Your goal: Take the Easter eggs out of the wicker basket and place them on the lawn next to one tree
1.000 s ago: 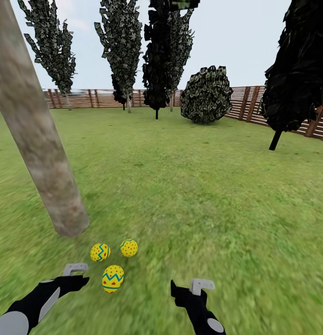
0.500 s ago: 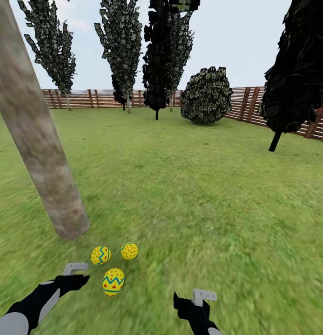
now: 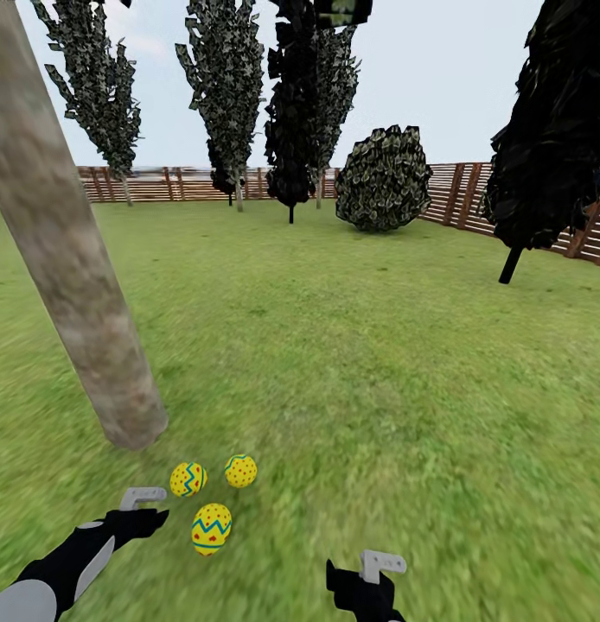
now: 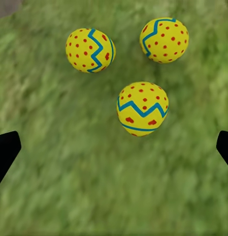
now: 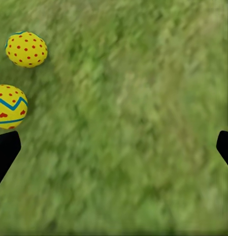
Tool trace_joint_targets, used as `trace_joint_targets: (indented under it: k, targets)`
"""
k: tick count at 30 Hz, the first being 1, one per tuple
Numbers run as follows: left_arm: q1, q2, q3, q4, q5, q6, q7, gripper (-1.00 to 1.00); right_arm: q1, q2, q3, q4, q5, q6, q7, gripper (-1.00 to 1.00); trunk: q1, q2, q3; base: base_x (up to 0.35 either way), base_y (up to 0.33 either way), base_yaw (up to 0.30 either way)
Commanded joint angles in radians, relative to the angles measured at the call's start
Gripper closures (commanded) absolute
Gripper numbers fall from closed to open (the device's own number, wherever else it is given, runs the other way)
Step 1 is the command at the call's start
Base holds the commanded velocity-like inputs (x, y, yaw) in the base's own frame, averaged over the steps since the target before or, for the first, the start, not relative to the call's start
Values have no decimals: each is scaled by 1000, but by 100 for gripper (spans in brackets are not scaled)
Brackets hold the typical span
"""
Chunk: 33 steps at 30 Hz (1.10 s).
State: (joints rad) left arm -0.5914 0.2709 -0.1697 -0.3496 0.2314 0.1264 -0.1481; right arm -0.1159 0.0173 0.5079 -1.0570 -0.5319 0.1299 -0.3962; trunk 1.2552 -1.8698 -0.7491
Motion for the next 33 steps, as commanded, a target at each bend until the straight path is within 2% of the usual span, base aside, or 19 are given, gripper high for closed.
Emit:
trace_joint_targets:
  k: [1,33]
  targets:
    - [0,1,-5,-1,10,1,-1,-100,-1,-1,2,1,-5,4,-7,-100,-4,7,2,0,0,0]
    - [0,-1,-7,0,8,-17,4,-100,-1,7,0,37,-7,4,-6,-100,-127,231,103,0,0,0]
